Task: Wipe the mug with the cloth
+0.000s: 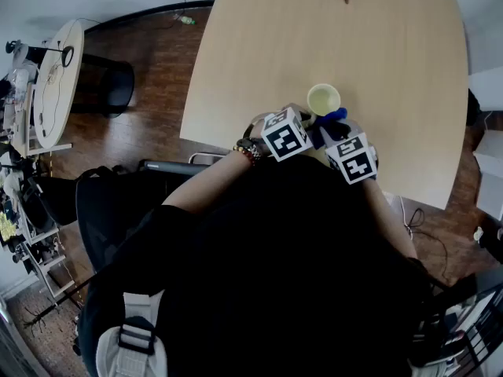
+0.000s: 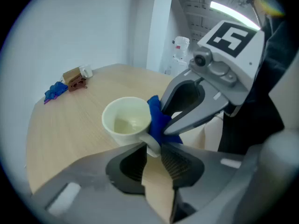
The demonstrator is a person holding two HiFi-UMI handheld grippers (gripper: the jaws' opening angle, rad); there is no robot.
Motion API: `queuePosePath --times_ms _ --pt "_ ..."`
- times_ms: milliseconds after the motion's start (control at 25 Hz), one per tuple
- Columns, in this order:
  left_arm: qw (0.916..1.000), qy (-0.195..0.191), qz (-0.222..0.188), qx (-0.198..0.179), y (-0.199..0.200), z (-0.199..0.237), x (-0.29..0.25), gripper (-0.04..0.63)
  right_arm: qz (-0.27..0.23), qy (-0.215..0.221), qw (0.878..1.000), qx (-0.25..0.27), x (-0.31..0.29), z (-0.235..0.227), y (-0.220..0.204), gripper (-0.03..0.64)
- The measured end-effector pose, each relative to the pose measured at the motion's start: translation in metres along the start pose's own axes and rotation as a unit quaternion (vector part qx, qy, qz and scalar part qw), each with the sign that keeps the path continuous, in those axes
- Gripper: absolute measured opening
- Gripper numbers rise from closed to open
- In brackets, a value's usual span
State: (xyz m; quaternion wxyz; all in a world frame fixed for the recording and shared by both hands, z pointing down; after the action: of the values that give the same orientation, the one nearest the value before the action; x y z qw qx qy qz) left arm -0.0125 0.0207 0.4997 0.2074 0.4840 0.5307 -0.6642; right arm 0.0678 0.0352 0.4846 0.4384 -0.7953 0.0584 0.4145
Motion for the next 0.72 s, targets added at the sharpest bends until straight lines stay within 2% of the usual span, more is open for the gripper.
queuePosePath --times_ms 360,480,600,720 --pt "0.9996 -0.004 -0.009 0.026 0.004 0.007 0.004 0.1 0.036 0.014 0.999 -0.018 -0.035 -0.015 -0.01 0.072" --pt "0.9996 -0.008 -0.009 0.027 0.003 0.007 0.004 0.095 0.031 0.023 0.999 -0.038 -0.029 -0.017 -0.011 0.074" --pt "0.9997 -0.016 -0.017 0.005 0.001 0.009 0.003 0.091 -0.016 0.021 0.998 -0.053 -0.003 -0.026 -0.007 0.074" --pt "0.9986 -0.025 -0.011 -0.046 -0.003 0.015 0.005 0.087 -0.064 0.027 0.996 -0.061 0.026 -0.035 -0.001 0.073"
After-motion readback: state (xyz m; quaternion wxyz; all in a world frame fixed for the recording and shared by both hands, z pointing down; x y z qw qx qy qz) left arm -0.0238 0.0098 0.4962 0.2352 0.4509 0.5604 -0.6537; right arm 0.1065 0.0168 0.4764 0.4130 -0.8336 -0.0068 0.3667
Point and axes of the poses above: the fingertips, and each gripper's own axes: x backward along the fingers, z to its left, y out of its top, the point moved 6 cm from there along x, backward along the fingers, and after that the axes turned 11 degrees about y, right-handed, at the moved point
